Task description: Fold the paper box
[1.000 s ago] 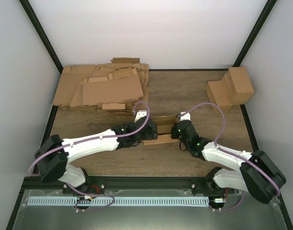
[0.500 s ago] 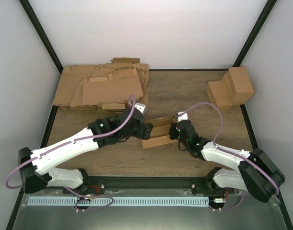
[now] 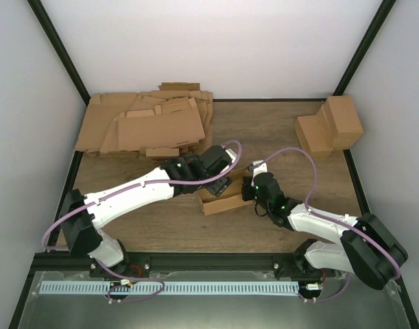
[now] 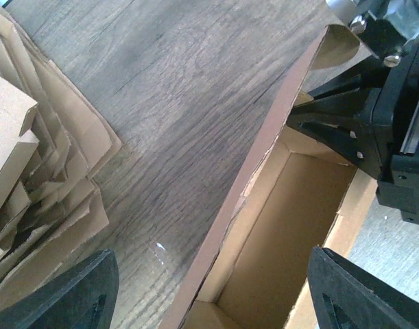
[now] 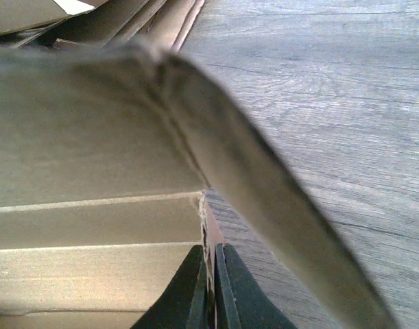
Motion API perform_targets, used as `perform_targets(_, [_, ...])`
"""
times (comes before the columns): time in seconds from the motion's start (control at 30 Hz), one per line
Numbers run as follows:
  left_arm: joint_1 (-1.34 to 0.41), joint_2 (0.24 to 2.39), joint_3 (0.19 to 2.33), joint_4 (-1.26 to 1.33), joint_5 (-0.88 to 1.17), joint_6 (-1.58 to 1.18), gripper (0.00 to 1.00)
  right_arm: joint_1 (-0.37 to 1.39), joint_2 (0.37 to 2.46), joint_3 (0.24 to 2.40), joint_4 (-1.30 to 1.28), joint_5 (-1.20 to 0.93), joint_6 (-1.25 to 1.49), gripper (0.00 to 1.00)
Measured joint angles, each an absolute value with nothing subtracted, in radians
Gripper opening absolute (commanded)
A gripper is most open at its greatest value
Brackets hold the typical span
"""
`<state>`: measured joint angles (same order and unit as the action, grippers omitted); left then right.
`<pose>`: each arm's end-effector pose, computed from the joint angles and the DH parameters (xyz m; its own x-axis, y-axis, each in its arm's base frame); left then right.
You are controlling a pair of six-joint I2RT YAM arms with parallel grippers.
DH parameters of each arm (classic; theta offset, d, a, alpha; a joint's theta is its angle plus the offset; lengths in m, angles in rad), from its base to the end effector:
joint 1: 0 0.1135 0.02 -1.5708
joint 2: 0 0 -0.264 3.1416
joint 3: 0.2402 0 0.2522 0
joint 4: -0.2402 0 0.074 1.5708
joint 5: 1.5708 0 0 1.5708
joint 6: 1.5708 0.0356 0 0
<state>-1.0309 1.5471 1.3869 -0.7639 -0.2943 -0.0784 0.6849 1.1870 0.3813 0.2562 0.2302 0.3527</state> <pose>0.1786 -0.2780 0.3113 -0.4662 0.6322 -0.6188 0.6967 0.6935 0.1836 0.1808 0.1371 0.1664 -0.5403 -0.0070 -0.8415 -0.2968 0.9373 0.1828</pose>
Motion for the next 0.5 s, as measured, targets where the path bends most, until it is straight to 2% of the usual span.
perform_targets(0.17, [-1.031,1.598,1.409,-0.761,-0.305,-0.028,0.76,0.685,1.187,0.381,0.256,0.225,0.352,0.05])
perform_targets(0.37, [-1.030,1.660,1.431,-0.755,-0.309,0.010,0.59,0.685,1.186,0.381,0.256,0.220,0.352,0.05])
perform_targets(0.5, [-1.029,1.696,1.443,-0.747,-0.307,0.031,0.53,0.685,1.180,0.377,0.257,0.212,0.350,0.06])
